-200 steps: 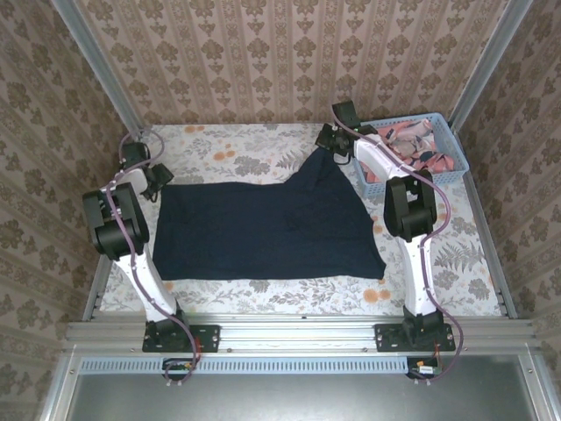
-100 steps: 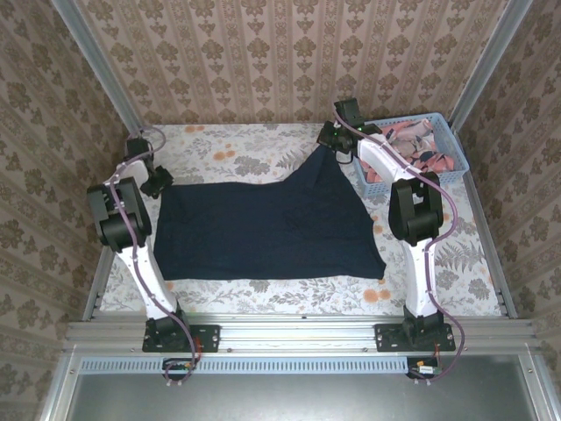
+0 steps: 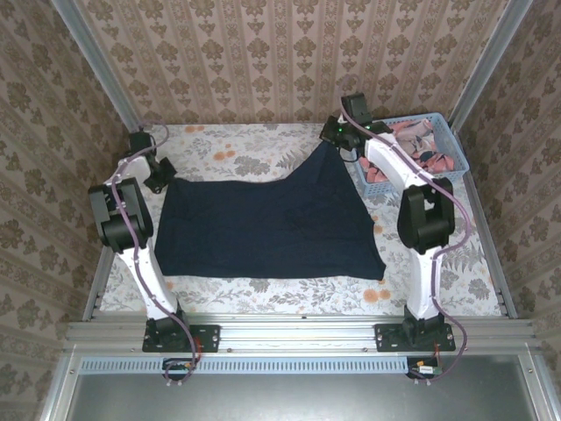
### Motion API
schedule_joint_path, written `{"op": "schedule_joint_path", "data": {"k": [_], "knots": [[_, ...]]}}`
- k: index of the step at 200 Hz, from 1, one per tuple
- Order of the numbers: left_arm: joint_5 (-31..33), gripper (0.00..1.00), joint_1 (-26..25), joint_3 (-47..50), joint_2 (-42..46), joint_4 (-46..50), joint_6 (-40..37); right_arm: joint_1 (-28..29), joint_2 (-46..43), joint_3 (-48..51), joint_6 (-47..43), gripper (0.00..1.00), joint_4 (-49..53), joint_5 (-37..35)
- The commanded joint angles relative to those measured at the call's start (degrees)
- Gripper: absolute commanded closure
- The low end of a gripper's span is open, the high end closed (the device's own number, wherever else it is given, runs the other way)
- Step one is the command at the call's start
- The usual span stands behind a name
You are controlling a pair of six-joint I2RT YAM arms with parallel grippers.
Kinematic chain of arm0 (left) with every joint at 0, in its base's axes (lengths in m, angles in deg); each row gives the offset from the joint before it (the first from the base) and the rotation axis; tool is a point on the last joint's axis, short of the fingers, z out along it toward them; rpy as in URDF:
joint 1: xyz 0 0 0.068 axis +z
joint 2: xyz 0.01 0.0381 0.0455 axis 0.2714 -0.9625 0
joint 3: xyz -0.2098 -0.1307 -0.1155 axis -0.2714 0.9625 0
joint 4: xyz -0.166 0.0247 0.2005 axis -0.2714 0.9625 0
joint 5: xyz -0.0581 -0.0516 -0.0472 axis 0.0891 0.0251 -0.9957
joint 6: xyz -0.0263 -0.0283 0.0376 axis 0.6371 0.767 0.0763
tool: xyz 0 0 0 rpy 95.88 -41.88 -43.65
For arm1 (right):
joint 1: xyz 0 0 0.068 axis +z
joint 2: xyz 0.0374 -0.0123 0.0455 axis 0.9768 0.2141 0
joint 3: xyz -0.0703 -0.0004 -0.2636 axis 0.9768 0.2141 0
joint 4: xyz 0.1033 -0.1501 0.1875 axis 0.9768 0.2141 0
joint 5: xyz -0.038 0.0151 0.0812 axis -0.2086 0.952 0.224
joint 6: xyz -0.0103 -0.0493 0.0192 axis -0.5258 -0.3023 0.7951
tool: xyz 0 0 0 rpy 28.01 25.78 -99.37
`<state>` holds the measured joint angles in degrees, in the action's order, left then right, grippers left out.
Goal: Fold and stack the mixed laundry pile
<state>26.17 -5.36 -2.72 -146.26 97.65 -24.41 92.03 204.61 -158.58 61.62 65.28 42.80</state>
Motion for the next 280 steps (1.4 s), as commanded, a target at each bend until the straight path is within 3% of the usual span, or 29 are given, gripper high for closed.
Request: {"op": "schedule_joint_path", "data": {"k": [1,65,115,163,179,192,194,198,203,208,210,226,239,262,280], "knots": [[-3.4,1.0,-0.3,2.1,8.0,-2.7,0.9,-0.3,-8.9,5.5,2.1,1.0,1.8,0.5],[-1.4,1.0,-0.1,15.1,23.7,-3.4,-0.2,0.9,-31.1,30.9,5.8,0.99,1.2,-2.7],[1.1,1.0,1.2,29.2,36.6,-3.9,-0.8,6.1,-45.9,49.0,13.9,0.97,0.3,-5.2],[0.4,1.0,3.9,34.5,37.5,-5.6,0.7,15.6,-62.1,61.8,24.2,0.99,5.9,-11.7],[-0.1,1.0,3.7,35.6,37.6,-5.6,1.5,16.5,-64.5,65.7,26.7,0.93,6.5,-11.6],[1.3,1.0,3.8,37.5,38.6,-6.0,1.8,16.5,-65.2,67.8,27.5,0.96,5.9,-11.6],[1.5,0.98,3.8,37.9,38.8,-6.2,1.9,16.5,-65.2,67.9,27.6,0.95,5.8,-11.6],[1.8,0.81,3.8,38.5,39.3,-6.7,1.9,16.5,-65.3,68.2,27.6,0.89,5.5,-11.6],[2.3,0.49,3.8,38.9,39.6,-6.7,2.1,16.4,-65.1,68.4,27.3,0.8,5.3,-11.5],[3.0,0.09,3.8,39.0,39.7,-6.3,2.5,16.3,-64.8,68.2,27.1,0.67,5.8,-11.4],[3.1,0.02,3.8,39.0,39.8,-6.1,2.6,16.3,-64.6,68.0,26.9,0.61,6.1,-11.5],[3.4,0.0,3.5,37.9,40.2,-4.4,2.2,16.3,-64.1,66.4,23.4,0.38,7.4,-11.9],[3.8,0.0,2.1,37.4,41.3,-3.4,1.6,16.2,-64.6,65.1,21.0,0.29,10.7,-14.7],[3.2,0.0,-2.7,37.4,45.2,-2.8,0.9,13.7,-65.4,64.5,14.9,0.28,9.8,-17.3],[1.7,0.0,-7.9,38.0,48.2,-2.2,1.5,7.8,-62.4,64.3,10.2,0.29,6.1,-13.9]]}}
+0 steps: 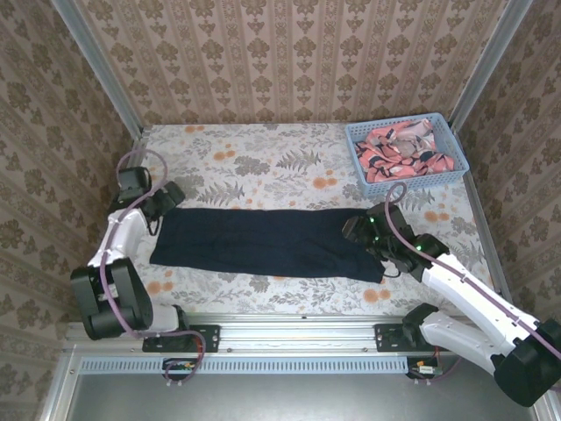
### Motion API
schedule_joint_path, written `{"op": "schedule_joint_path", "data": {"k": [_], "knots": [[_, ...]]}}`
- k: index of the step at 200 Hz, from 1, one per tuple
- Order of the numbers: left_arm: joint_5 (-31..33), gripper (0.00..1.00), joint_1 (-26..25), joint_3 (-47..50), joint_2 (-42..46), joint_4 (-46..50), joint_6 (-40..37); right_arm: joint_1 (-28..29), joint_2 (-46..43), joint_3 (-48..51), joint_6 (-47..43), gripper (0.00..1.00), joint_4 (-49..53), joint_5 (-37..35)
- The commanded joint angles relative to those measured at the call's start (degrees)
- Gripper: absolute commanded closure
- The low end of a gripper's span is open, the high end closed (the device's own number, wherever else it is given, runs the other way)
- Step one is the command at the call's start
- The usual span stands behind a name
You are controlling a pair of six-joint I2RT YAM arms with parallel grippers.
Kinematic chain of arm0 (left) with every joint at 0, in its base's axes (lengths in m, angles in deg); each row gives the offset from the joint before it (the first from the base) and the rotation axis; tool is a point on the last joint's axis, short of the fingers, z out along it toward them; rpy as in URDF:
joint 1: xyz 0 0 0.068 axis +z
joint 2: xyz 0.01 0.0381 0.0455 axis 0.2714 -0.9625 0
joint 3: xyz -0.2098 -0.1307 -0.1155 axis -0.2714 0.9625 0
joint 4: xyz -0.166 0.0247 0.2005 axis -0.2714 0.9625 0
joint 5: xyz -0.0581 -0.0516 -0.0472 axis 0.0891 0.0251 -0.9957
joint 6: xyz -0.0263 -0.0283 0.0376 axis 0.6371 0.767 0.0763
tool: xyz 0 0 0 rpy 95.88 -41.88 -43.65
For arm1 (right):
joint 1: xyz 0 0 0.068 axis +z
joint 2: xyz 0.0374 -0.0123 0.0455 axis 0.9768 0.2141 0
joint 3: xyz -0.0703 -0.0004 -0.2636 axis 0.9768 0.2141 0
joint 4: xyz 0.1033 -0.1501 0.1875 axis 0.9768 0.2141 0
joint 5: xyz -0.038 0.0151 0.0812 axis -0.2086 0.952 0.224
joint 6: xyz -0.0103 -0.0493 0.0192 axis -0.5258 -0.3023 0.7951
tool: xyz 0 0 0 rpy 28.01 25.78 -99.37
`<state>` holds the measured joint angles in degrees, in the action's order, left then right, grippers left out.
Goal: Fold and stack the mixed laundry pile
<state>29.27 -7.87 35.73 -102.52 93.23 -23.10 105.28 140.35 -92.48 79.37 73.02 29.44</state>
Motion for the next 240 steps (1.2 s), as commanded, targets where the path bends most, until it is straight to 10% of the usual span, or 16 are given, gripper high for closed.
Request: {"op": "schedule_joint_path", "data": {"k": [1,77,136,193,240], "knots": [[-1.6,0.0,-5.8,-0.4,4.7,2.2,0.2,-5.8,2.1,-1.8,-7.8,0.29,-1.8,-0.3],[-8.0,0.17,-28.3,11.3,2.1,-11.8,11.6,-18.4,21.8,-5.8,-21.7,0.54,-14.2,10.8],[-4.1,0.16,-28.4,9.1,-9.3,-13.6,9.0,-21.7,34.3,-7.2,-24.1,0.57,-21.6,17.4],[-2.3,0.16,-26.3,8.8,-15.1,-12.4,7.8,-24.0,40.3,-10.3,-22.8,0.99,-22.9,16.0],[-2.7,0.16,-24.4,7.9,-18.3,-10.8,6.9,-25.6,43.1,-11.9,-23.6,0.99,-22.4,12.4]]}}
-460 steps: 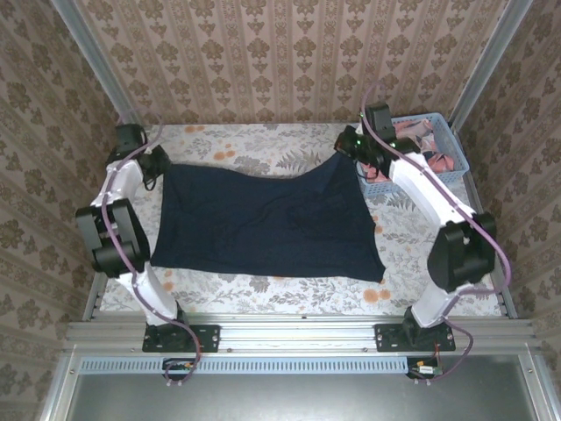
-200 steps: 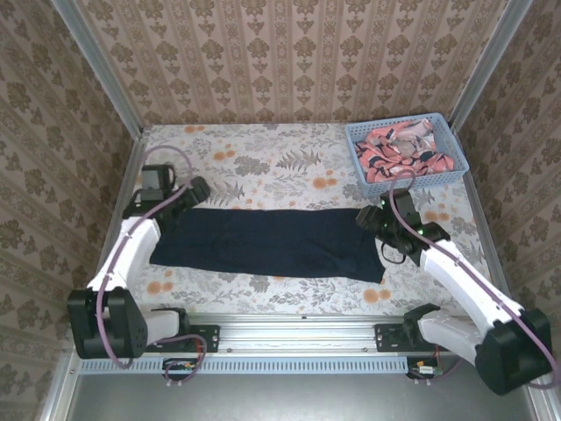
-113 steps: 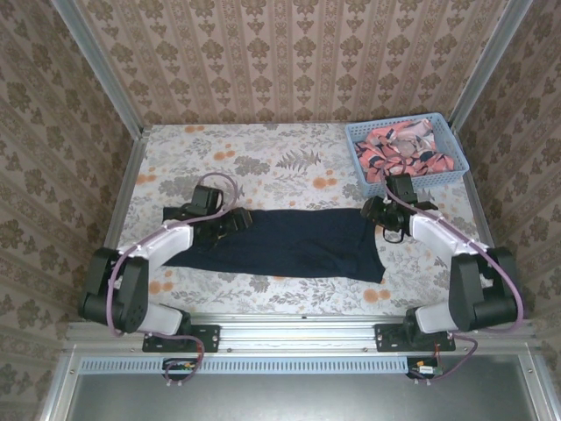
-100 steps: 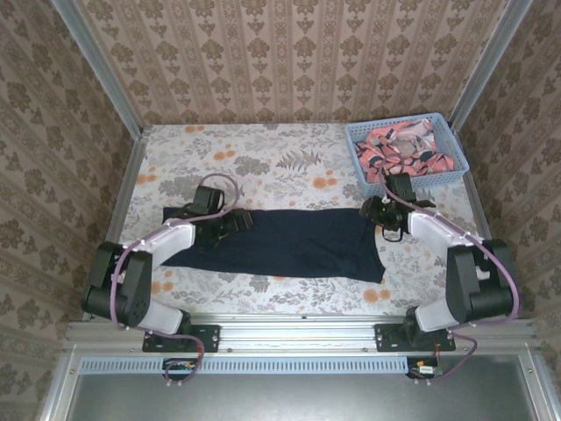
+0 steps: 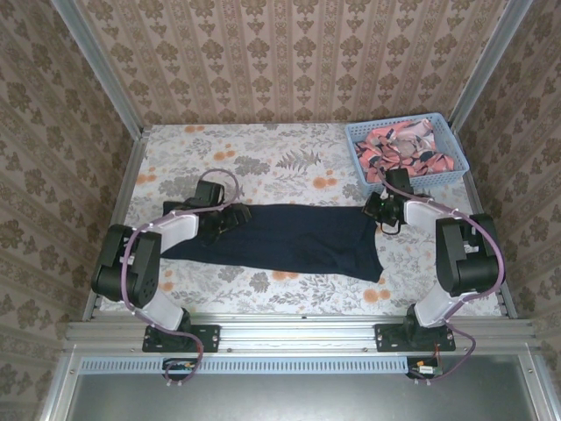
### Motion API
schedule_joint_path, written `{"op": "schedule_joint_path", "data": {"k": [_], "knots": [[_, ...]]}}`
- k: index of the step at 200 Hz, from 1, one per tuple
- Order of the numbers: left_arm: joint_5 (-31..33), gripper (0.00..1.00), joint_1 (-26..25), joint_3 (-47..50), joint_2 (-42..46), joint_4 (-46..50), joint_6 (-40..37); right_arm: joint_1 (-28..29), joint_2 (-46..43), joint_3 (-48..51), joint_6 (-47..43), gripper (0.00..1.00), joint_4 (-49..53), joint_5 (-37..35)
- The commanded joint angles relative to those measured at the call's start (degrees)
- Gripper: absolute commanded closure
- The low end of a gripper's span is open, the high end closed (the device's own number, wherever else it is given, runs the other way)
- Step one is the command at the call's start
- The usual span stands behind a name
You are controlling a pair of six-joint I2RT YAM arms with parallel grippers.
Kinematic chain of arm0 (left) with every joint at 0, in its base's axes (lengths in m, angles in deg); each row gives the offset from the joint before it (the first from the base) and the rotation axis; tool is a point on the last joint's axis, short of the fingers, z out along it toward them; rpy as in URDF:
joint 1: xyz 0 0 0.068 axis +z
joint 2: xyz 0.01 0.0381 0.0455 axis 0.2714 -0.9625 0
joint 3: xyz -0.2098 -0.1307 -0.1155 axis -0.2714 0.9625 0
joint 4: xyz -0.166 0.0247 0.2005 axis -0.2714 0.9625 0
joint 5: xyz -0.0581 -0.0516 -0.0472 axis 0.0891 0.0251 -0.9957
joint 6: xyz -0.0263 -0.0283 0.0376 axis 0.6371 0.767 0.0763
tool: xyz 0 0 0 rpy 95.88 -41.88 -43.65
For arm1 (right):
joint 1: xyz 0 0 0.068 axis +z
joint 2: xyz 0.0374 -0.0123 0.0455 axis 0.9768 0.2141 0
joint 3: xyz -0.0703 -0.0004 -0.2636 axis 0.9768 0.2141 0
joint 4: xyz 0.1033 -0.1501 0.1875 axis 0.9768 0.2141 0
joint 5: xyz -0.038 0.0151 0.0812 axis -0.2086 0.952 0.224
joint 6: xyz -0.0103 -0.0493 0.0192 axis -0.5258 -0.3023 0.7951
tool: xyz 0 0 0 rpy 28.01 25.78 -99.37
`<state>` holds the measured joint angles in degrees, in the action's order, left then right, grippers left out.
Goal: Fold and stack the mixed laundry pile
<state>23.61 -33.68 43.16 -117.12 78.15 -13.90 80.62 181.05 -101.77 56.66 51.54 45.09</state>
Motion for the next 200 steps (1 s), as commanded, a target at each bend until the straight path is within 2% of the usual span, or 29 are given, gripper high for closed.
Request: {"op": "schedule_joint_path", "data": {"k": [1,28,48,62,93,123,166,200], "knots": [[2.8,0.16,1.4,0.3,-3.7,4.3,-2.4,-1.0,2.6,-2.7,-1.0,0.99,-0.9,-3.2],[-0.2,0.11,0.1,-4.3,-2.8,8.5,-4.0,-1.0,5.6,-5.3,-2.3,0.78,2.5,-1.6],[-1.9,0.08,-3.0,-9.0,-0.8,13.9,-5.4,-0.9,0.8,-4.0,-2.3,0.58,4.0,-1.5],[-2.6,0.09,-6.0,-10.9,1.1,16.8,-5.6,-0.9,-3.8,-3.4,-2.5,0.51,7.1,-2.3],[-4.9,0.18,-13.4,-11.5,3.8,19.8,-4.1,-0.3,-13.1,-1.1,-3.7,0.47,13.9,-1.5],[-11.1,0.33,-19.8,-8.9,3.2,16.1,-2.4,1.9,-19.0,1.3,-3.4,0.47,18.4,0.6],[-15.2,0.4,-28.0,-11.9,-3.2,16.4,-7.2,6.5,-20.2,4.3,-0.6,0.48,18.5,1.1],[-14.0,0.41,-31.8,-16.4,-7.9,19.9,-11.6,9.3,-19.9,7.4,2.3,0.49,16.3,1.6]]}}
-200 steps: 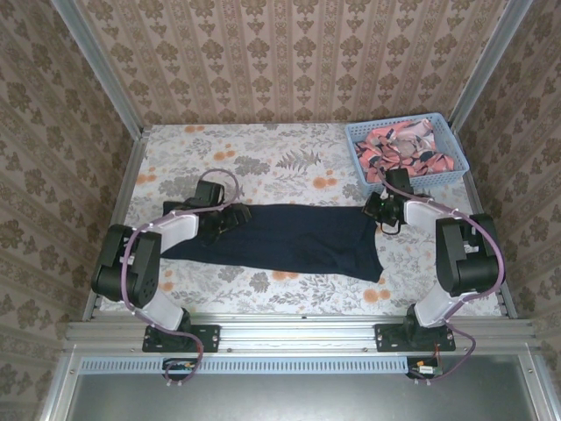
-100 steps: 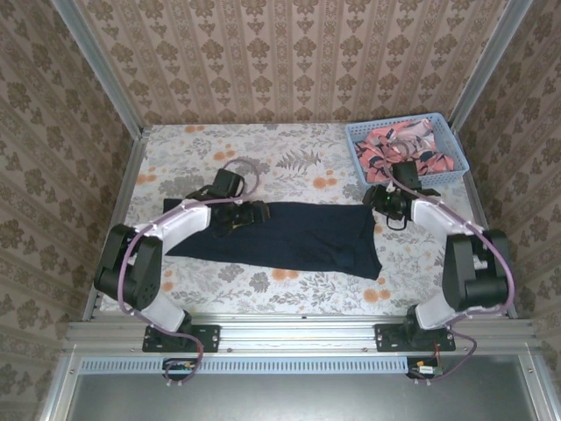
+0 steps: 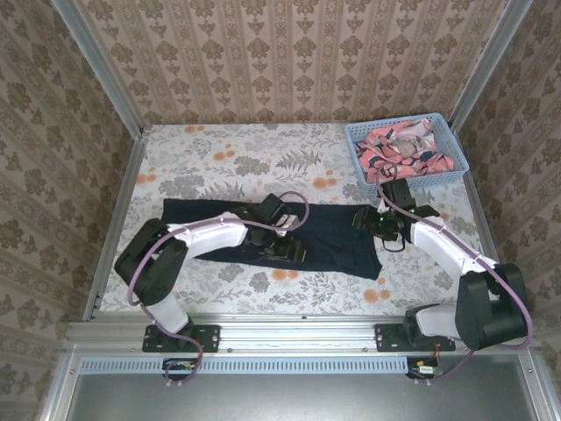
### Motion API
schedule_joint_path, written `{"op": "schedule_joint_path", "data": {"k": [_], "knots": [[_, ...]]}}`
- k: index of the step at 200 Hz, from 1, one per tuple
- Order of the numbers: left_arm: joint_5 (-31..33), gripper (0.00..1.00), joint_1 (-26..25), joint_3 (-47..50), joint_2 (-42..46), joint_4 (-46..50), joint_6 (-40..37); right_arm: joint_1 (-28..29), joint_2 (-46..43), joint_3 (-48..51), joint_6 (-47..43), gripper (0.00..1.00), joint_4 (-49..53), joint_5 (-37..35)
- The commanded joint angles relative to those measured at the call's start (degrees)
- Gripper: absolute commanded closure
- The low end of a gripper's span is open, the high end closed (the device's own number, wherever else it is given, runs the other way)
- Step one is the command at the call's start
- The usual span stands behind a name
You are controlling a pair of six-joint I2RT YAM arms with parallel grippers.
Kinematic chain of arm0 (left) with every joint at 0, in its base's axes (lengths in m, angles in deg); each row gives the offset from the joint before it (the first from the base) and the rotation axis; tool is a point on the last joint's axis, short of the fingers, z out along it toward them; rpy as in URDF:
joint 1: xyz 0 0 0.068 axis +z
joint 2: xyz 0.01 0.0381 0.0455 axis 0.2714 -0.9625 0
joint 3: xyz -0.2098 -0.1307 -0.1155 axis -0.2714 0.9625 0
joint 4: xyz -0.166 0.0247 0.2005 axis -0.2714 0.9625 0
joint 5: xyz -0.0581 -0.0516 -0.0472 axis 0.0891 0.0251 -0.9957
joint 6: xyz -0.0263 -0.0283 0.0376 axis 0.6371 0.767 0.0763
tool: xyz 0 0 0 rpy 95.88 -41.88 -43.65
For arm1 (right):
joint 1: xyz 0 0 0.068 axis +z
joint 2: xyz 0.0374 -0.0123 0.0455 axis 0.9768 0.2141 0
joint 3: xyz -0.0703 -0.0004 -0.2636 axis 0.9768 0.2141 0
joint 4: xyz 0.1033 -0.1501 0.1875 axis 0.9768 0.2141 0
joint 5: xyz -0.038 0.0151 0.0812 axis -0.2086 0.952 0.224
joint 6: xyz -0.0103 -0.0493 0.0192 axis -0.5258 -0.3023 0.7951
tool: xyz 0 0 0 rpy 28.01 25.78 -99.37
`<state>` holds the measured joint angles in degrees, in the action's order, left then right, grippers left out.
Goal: Fold and stack the mixed laundry pile
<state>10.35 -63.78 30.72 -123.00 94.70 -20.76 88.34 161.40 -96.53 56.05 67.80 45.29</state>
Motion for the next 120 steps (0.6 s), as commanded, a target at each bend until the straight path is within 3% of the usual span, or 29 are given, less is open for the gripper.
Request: {"op": "schedule_joint_path", "data": {"k": [1,120], "knots": [[-0.6,0.41,-1.7,-4.0,-2.2,3.5,-4.8,1.6,-0.3,2.3,3.0,0.49,-0.1,1.4],[0.5,0.59,-4.0,-9.5,-8.3,4.7,-3.9,4.4,2.5,4.6,5.3,0.52,-3.1,1.9]]}}
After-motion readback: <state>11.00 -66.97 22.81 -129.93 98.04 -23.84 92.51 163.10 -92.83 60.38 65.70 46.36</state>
